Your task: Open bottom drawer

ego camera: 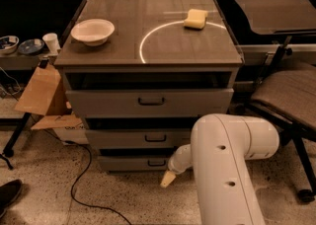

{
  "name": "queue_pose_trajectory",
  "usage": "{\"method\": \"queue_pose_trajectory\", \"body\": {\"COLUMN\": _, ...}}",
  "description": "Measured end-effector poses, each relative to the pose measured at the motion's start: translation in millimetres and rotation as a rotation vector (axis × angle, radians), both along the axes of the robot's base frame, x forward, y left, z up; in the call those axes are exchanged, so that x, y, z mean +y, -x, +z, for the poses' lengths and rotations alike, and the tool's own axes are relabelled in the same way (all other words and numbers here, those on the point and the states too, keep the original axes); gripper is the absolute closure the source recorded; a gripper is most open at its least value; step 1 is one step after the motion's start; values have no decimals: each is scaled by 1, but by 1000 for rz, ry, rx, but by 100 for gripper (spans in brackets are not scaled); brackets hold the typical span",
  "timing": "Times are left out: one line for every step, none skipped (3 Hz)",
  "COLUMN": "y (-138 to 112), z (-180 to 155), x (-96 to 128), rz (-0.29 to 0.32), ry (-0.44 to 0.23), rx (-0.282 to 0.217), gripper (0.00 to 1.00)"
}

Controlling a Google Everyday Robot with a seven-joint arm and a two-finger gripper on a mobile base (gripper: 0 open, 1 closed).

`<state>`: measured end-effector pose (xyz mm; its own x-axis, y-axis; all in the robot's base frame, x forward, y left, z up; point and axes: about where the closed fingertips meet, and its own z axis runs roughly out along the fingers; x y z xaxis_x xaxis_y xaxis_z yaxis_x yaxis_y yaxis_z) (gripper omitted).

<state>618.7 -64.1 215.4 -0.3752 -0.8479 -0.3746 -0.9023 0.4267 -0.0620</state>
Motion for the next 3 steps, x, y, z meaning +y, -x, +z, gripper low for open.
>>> {"method": "queue_pose_trajectory", "body": {"y": -12, "z": -6, "x": 11, "rz": 16, "ry": -9, "rx": -1, "gripper": 0}}
{"method": "queue_pose_trajectory", "body": {"y": -18, "z": -16, "x": 16, "rz": 22, "ry": -7, "rx": 32, "gripper": 0}}
{"method": "queue_pose_trajectory", "body": {"y": -30, "z": -14, "x": 31, "rz": 31, "ry": -29, "rx": 28, "gripper": 0}}
